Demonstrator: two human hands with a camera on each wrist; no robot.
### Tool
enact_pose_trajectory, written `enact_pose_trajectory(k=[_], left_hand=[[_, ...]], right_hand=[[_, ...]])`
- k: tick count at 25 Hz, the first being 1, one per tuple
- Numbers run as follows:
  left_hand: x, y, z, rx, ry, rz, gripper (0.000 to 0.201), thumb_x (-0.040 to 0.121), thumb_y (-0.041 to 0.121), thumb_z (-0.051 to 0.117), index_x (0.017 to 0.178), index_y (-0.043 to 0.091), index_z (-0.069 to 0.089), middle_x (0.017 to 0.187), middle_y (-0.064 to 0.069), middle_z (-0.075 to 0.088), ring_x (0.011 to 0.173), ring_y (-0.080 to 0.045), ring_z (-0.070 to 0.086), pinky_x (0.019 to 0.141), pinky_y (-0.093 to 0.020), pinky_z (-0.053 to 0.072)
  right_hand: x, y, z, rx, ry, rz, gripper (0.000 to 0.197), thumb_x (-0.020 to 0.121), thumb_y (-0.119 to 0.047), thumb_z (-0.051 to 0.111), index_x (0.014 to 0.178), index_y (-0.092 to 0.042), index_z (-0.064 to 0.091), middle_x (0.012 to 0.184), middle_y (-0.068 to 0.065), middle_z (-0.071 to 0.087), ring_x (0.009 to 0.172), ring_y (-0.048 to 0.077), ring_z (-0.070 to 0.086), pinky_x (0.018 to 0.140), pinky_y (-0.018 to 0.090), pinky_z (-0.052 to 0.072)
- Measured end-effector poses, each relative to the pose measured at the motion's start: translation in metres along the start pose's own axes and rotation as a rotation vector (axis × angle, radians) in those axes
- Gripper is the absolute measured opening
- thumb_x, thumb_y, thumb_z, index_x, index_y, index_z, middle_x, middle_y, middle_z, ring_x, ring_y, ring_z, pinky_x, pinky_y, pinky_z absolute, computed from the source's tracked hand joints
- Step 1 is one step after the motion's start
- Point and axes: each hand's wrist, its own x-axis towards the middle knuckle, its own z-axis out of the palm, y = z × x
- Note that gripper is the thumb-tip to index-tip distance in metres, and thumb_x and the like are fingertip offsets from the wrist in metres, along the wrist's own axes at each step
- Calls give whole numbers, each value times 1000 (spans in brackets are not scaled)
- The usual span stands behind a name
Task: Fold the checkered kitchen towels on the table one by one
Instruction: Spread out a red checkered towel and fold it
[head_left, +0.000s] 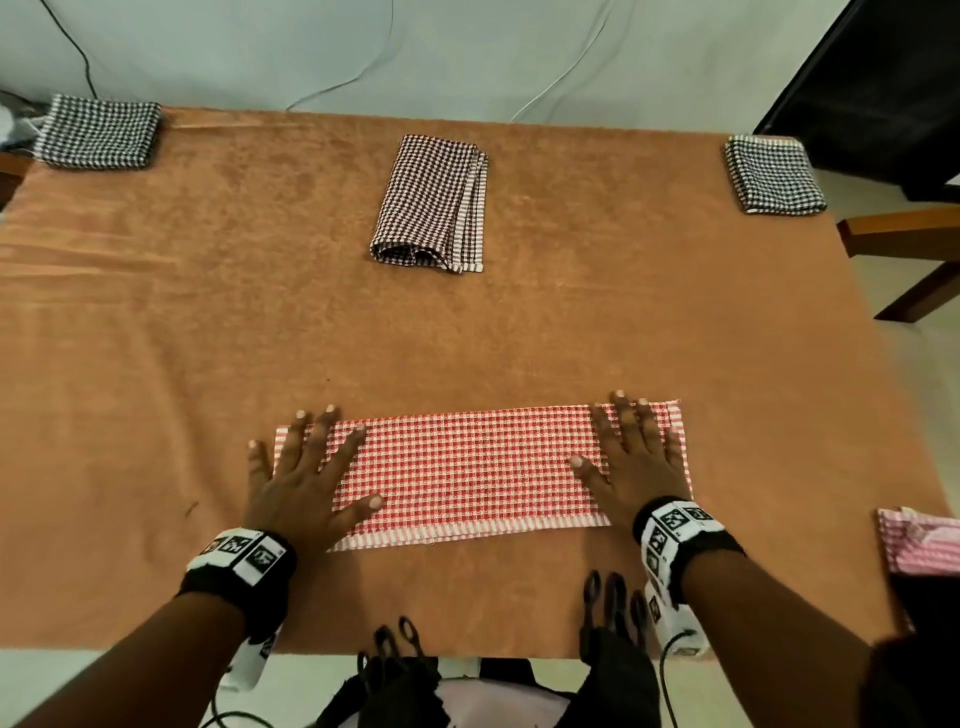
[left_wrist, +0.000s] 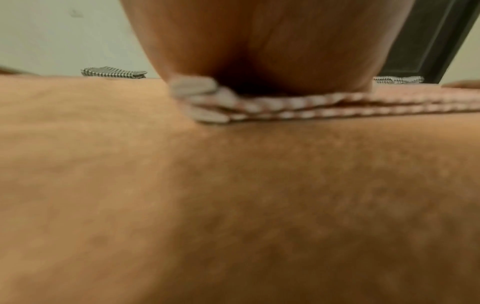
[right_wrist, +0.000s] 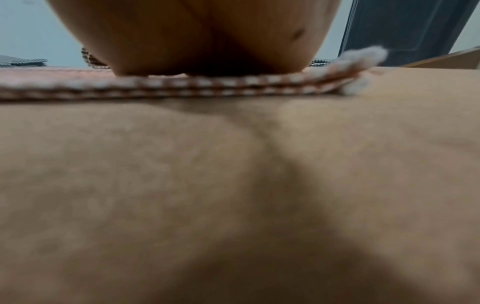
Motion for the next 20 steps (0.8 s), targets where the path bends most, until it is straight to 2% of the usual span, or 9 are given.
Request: enact_pose_trajectory(k=[4,8,10,11,13,15,16,18,20], left_hand=[[-3,-6,0,-1,-20,-25,97,73,94,10,155,43,2,166,2,-12,153,-29,-8,115,-67,-1],[-3,-4,-2,-18,-23,-26,100,71,95,5,155,43,-1,164,4,-18,152,-27,-15,115,-67,-5],[-4,-2,-4,-28,-23,-30,102,68,95,1,155,41,-5,162,3,-25,150,-26,-20,114,-67,-9],[-4,-1,-6,-43,-19,-34,103,68,95,0,155,40,-9,161,3,-28,150,-26,-23,114,-67,-11],[-4,7,-13,-95,1,-46,103,69,94,3,153,39,-16,159,3,-32,149,-26,-24,113,-67,-12],[-3,24,-24,-155,53,-34,102,73,90,16,154,37,-15,162,1,-27,151,-28,-20,113,-66,-9],[0,36,-31,-181,88,-10,100,76,85,25,156,36,-7,165,-2,-20,152,-30,-13,113,-66,-5],[6,64,-43,-204,166,80,88,80,72,42,155,36,15,166,-7,1,151,-35,9,113,-68,13],[14,97,-53,-225,246,209,68,82,59,50,145,33,40,160,-8,26,141,-36,33,106,-63,34]], right_hand=[[0,19,-3,-16,0,65,76,87,-77,9,150,-42,-14,156,-12,-30,147,16,-21,117,58,-6],[2,22,-2,-2,-2,53,79,83,-78,6,150,-42,-13,157,-11,-29,147,17,-21,116,59,-6],[-1,21,-4,45,23,35,81,83,-77,11,152,-40,-8,158,-8,-27,148,19,-19,116,58,-5],[-5,22,-6,77,67,43,82,85,-75,19,154,-37,-1,161,-4,-21,149,23,-14,116,57,-2],[-21,28,-10,151,189,142,79,87,-63,45,153,-28,19,163,8,8,147,33,10,115,54,16],[-43,37,-10,328,265,305,71,82,-42,66,143,-20,39,144,18,39,129,40,38,104,50,38],[-53,41,-7,422,277,357,66,79,-34,71,138,-17,46,132,19,49,119,40,47,97,47,43],[-66,44,-1,551,268,373,49,77,-26,74,123,-15,60,113,16,64,106,35,55,88,39,45],[-68,45,2,727,248,418,37,76,-22,77,111,-16,67,102,9,72,96,28,62,82,34,47]])
